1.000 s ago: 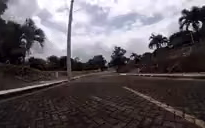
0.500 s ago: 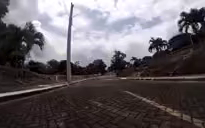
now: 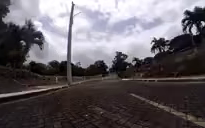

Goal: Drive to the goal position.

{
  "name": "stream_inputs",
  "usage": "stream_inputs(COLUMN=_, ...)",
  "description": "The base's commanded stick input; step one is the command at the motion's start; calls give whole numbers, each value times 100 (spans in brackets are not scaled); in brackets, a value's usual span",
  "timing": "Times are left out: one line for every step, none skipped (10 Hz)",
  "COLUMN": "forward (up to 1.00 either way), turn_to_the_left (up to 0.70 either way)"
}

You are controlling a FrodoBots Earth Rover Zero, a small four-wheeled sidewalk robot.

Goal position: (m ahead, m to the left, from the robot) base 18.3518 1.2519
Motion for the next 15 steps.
stream_inputs(forward=85, turn_to_the_left=-26)
stream_inputs(forward=85, turn_to_the_left=-10)
stream_inputs(forward=85, turn_to_the_left=-10)
stream_inputs(forward=85, turn_to_the_left=-27)
stream_inputs(forward=85, turn_to_the_left=-25)
stream_inputs(forward=85, turn_to_the_left=-13)
stream_inputs(forward=85, turn_to_the_left=0)
stream_inputs(forward=85, turn_to_the_left=-2)
stream_inputs(forward=85, turn_to_the_left=-24)
stream_inputs(forward=85, turn_to_the_left=-15)
stream_inputs(forward=85, turn_to_the_left=-2)
stream_inputs(forward=85, turn_to_the_left=0)
stream_inputs(forward=85, turn_to_the_left=16)
stream_inputs(forward=85, turn_to_the_left=16)
stream_inputs(forward=85, turn_to_the_left=0)
